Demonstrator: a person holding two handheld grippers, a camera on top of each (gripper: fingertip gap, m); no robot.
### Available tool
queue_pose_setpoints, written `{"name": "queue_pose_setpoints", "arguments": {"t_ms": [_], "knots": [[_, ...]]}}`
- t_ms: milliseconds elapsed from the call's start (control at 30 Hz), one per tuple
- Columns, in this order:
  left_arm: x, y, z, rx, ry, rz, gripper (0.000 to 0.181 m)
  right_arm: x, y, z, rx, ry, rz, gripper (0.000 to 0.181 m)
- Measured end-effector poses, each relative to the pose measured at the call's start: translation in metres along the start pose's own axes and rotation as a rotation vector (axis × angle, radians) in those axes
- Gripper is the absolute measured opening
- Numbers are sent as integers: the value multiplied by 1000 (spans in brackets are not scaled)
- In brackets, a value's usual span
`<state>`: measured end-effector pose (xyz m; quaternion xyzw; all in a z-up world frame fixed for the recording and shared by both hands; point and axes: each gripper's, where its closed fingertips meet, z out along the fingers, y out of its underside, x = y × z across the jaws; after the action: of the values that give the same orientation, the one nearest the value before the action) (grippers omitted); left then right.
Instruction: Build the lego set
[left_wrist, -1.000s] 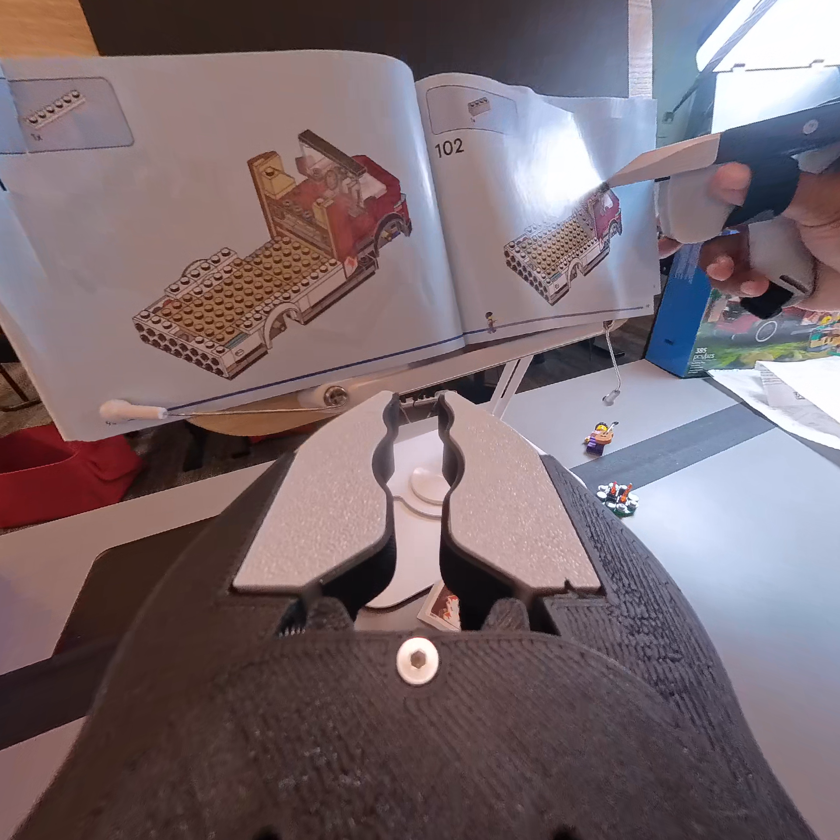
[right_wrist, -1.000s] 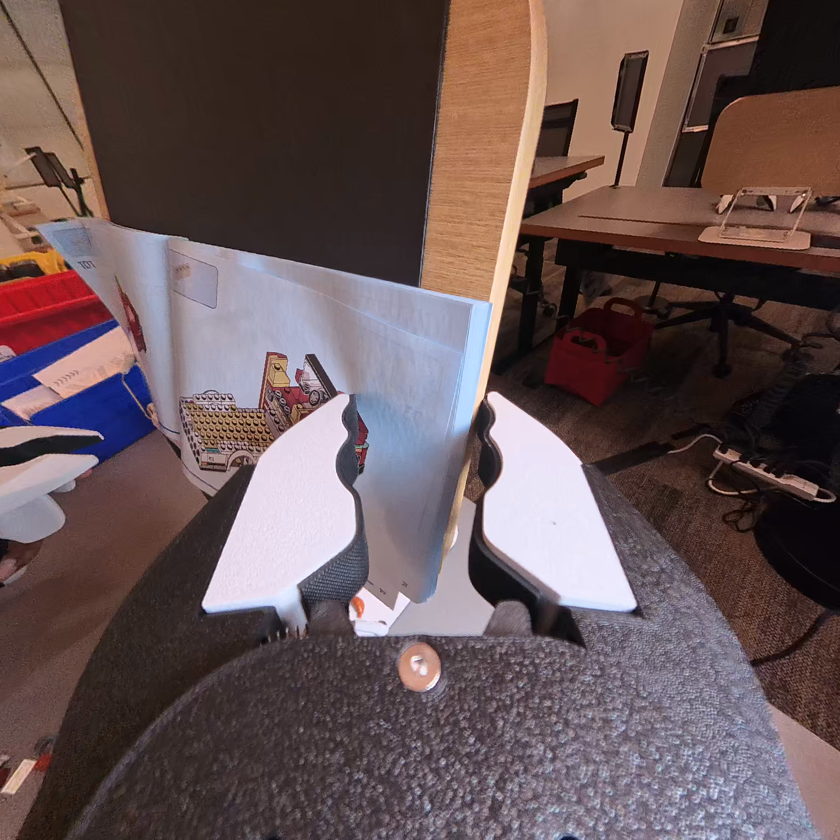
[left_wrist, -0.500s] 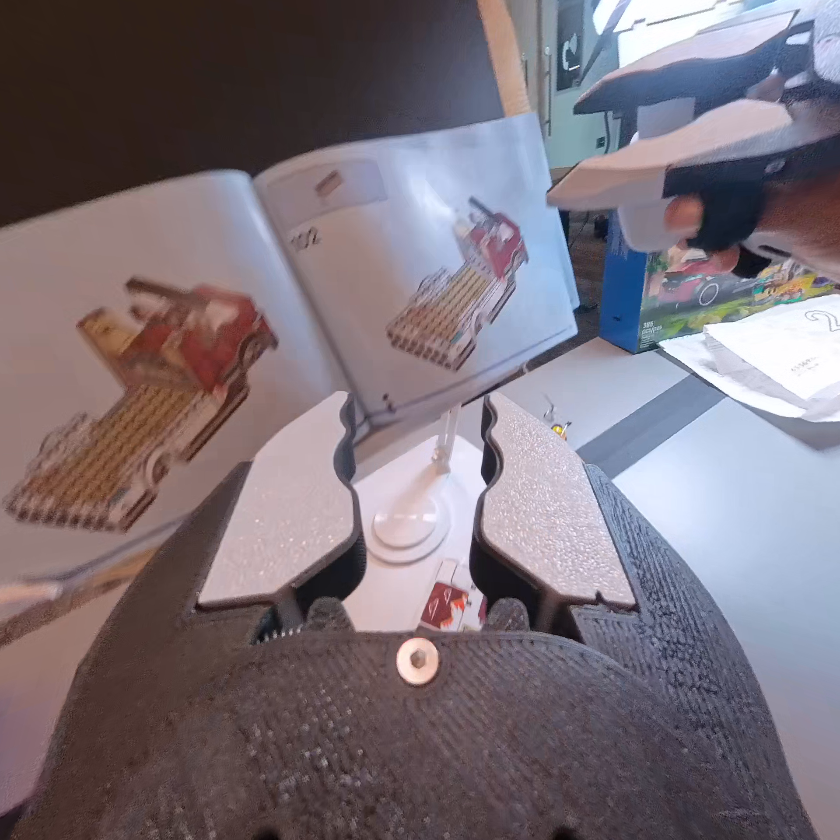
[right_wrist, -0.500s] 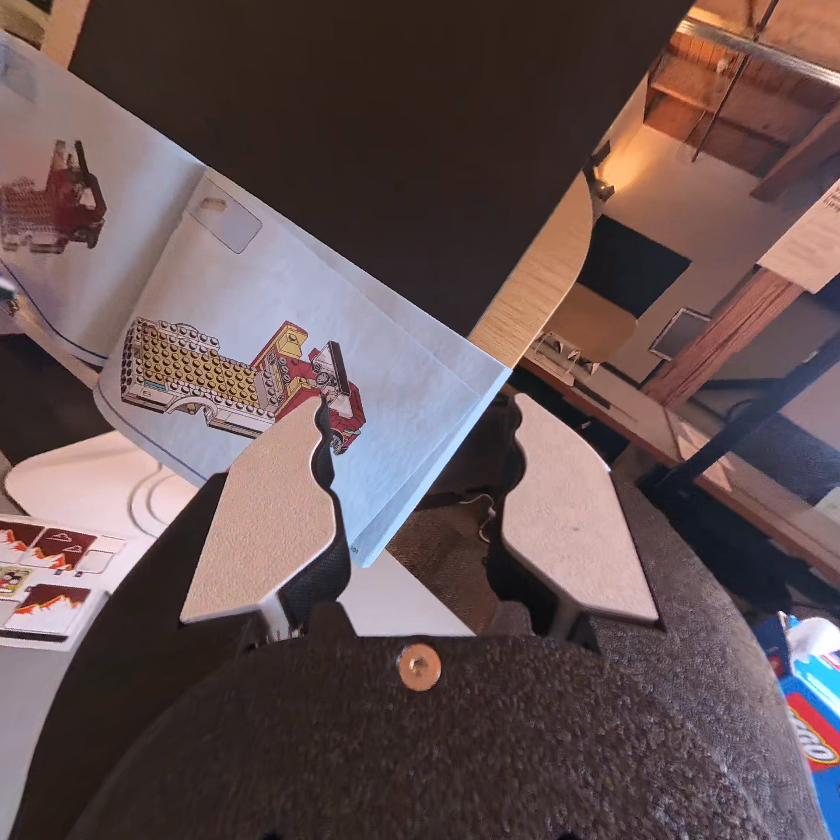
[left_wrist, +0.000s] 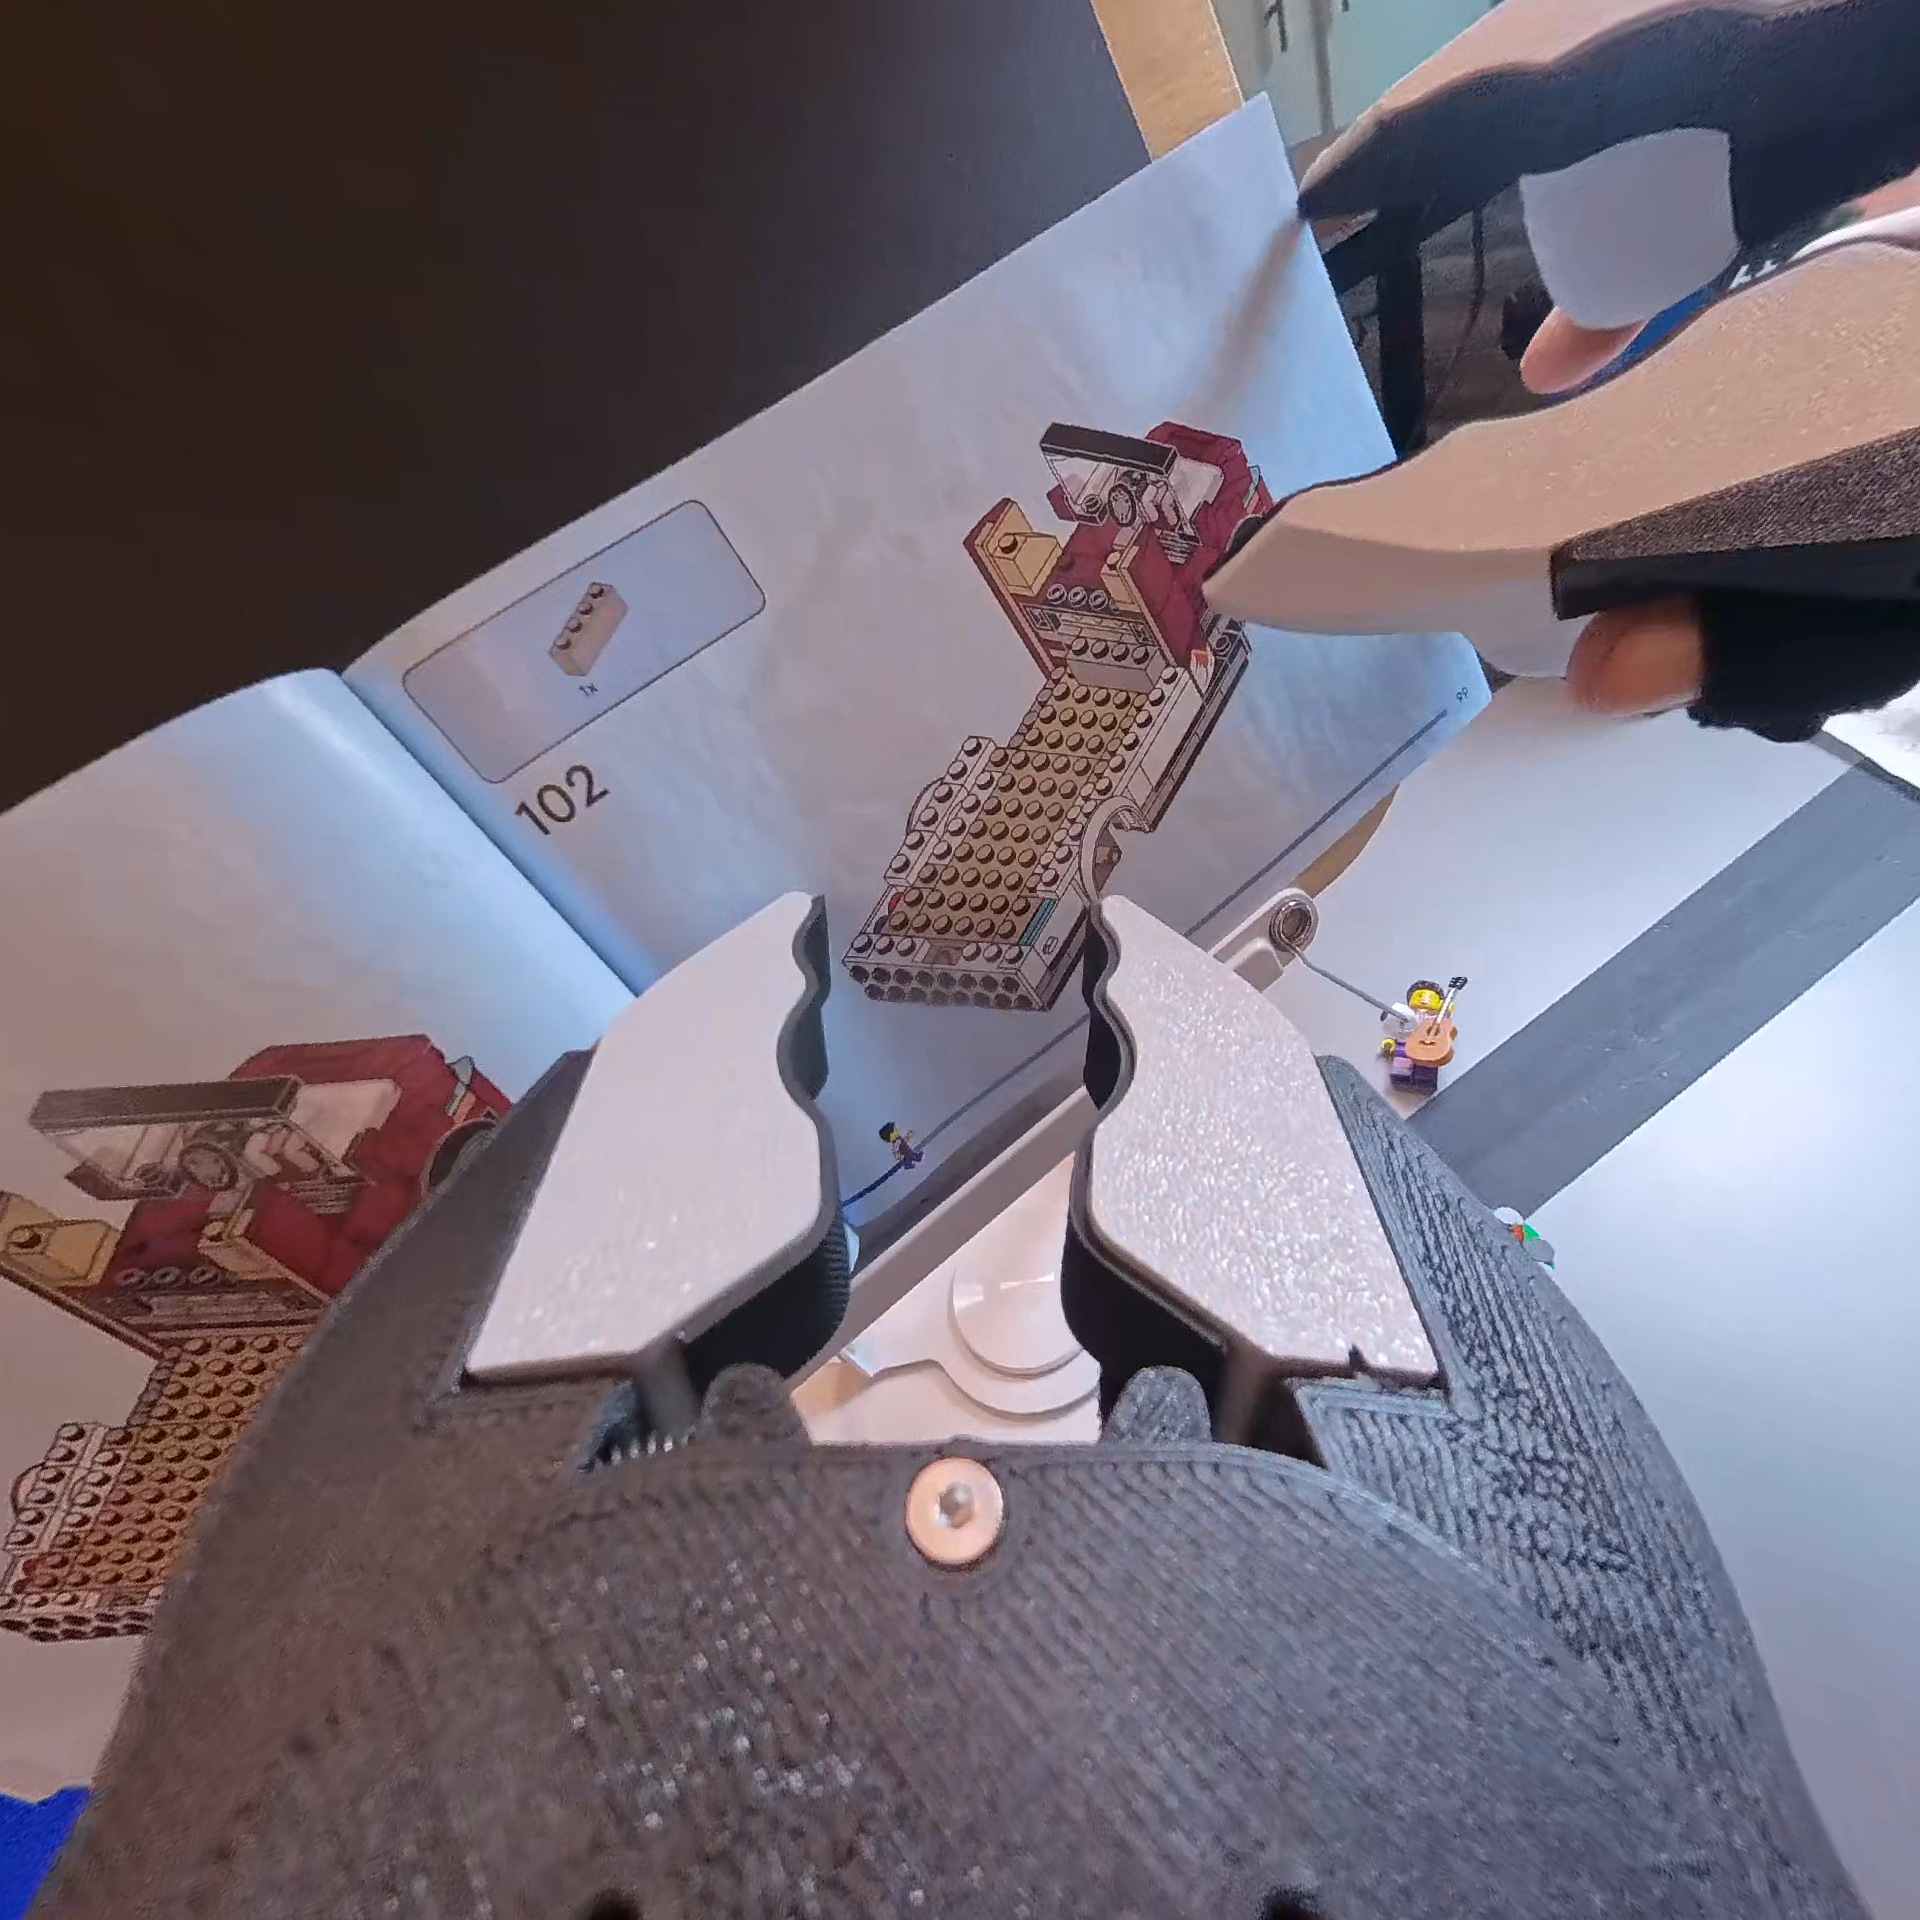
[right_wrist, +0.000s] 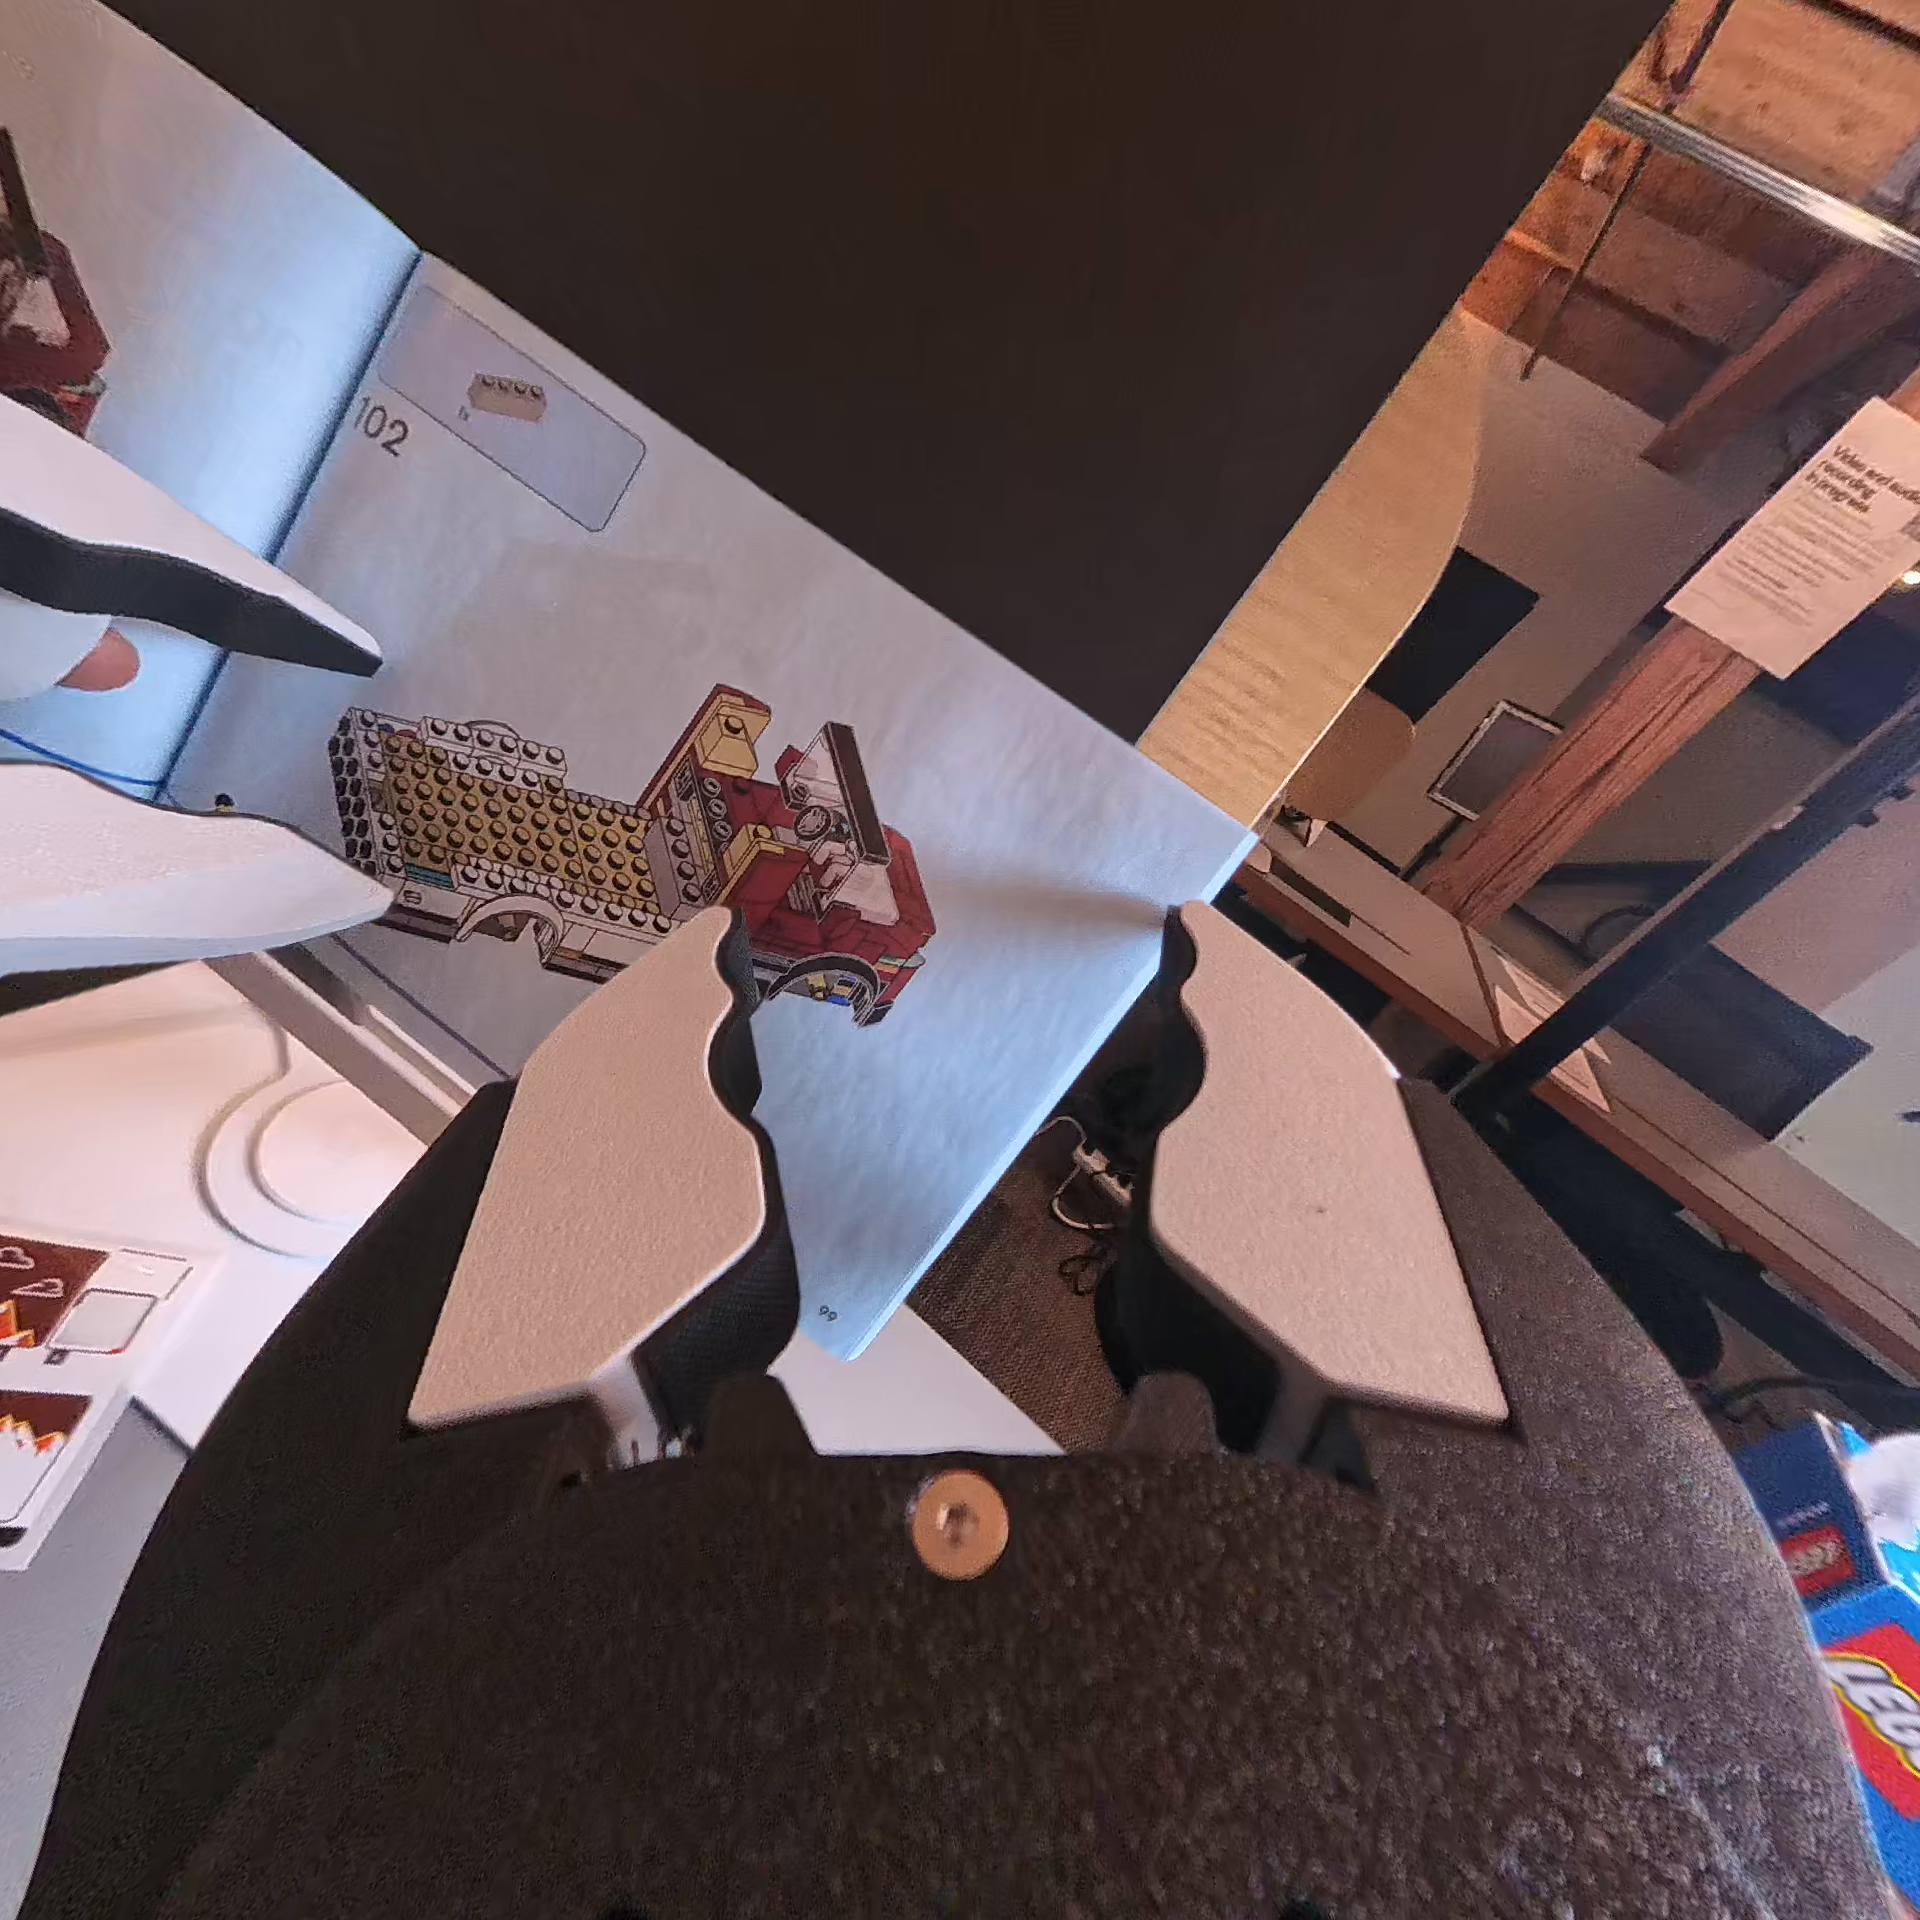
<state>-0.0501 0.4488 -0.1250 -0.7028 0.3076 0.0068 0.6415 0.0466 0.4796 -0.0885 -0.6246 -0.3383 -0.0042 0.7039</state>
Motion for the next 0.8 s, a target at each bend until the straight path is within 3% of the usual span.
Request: {"name": "queue_pose_setpoints", "arguments": {"t_ms": [167, 267, 367, 500, 667, 800], "knots": [[0, 1, -2, 6, 4, -19, 46, -5, 2, 3, -9, 6, -53, 72], [-1, 4, -4, -2, -3, -9, 46, -14, 2, 4, -25, -38, -78, 54], [-2, 7, -6, 4, 3, -25, 45, 0, -9, 5, 4, 43, -82, 72], [-1, 11, -5, -1, 8, -17, 45, 4, -7, 12, -15, 54, -72, 70], [-1, 11, -6, 7, 11, -19, 43, -6, -2, 11, -20, 0, -68, 46], [-1, 11, -6, 9, 10, -15, 42, 11, -8, 11, -9, 55, -56, 67]]}}
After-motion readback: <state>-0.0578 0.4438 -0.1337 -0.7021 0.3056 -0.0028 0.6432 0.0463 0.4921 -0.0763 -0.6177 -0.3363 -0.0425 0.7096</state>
